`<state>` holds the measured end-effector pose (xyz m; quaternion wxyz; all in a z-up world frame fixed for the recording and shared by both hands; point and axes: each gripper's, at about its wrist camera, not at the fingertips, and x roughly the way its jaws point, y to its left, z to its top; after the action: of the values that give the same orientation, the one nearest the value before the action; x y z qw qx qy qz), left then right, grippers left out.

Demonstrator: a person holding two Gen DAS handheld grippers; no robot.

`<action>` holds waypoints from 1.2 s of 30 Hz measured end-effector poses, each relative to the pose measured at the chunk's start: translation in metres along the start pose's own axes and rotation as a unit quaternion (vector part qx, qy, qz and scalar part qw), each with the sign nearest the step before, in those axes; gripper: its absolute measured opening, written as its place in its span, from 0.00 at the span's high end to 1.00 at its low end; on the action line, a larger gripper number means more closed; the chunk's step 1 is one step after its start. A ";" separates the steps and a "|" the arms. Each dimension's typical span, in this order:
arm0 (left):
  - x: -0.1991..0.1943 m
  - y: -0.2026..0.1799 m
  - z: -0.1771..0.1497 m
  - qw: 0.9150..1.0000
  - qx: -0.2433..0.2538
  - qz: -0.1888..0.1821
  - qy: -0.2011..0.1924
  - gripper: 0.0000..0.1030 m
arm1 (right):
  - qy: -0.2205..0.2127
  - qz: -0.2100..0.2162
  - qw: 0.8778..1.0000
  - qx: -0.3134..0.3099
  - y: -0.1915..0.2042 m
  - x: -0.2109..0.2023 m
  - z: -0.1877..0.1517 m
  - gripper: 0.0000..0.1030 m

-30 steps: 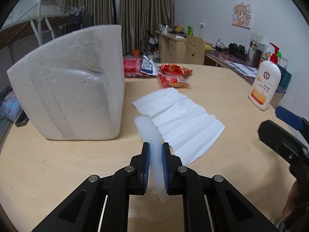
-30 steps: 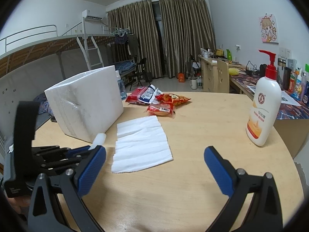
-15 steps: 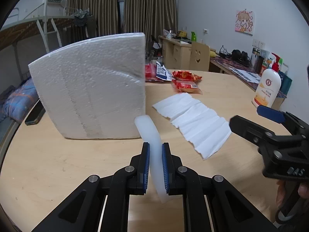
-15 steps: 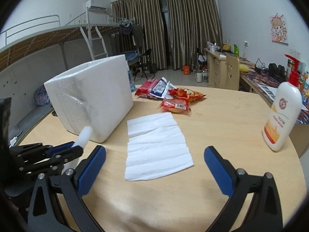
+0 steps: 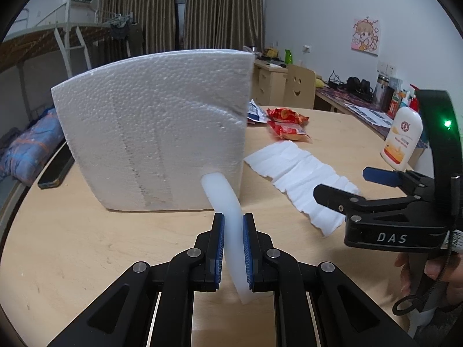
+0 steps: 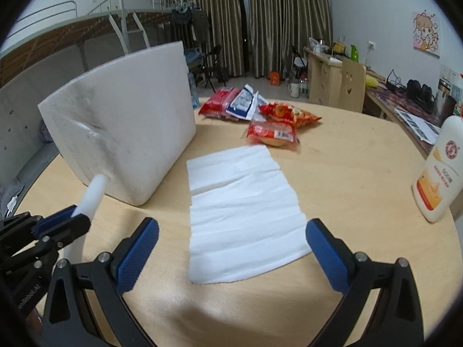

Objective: Organize soft objects
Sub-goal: 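Move the right gripper toward the white tissue sheet while the left gripper holds the foam stick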

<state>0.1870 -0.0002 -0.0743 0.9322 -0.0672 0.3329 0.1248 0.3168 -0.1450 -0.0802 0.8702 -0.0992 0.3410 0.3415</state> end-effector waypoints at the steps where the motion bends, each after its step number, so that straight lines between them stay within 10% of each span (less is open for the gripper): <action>1: 0.001 0.003 0.000 1.000 -0.002 -0.001 0.001 0.87 | 0.006 -0.001 1.000 -0.003 0.002 0.004 0.000 0.00; 36: -0.002 0.030 -0.001 0.998 -0.019 -0.055 -0.001 0.87 | 0.107 -0.051 0.993 0.002 -0.001 0.053 0.003 0.00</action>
<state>0.1771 0.0281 -0.0751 0.9367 -0.1027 0.3251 0.0799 0.3468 -0.1170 -0.1131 0.8452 -0.1508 0.4271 0.2836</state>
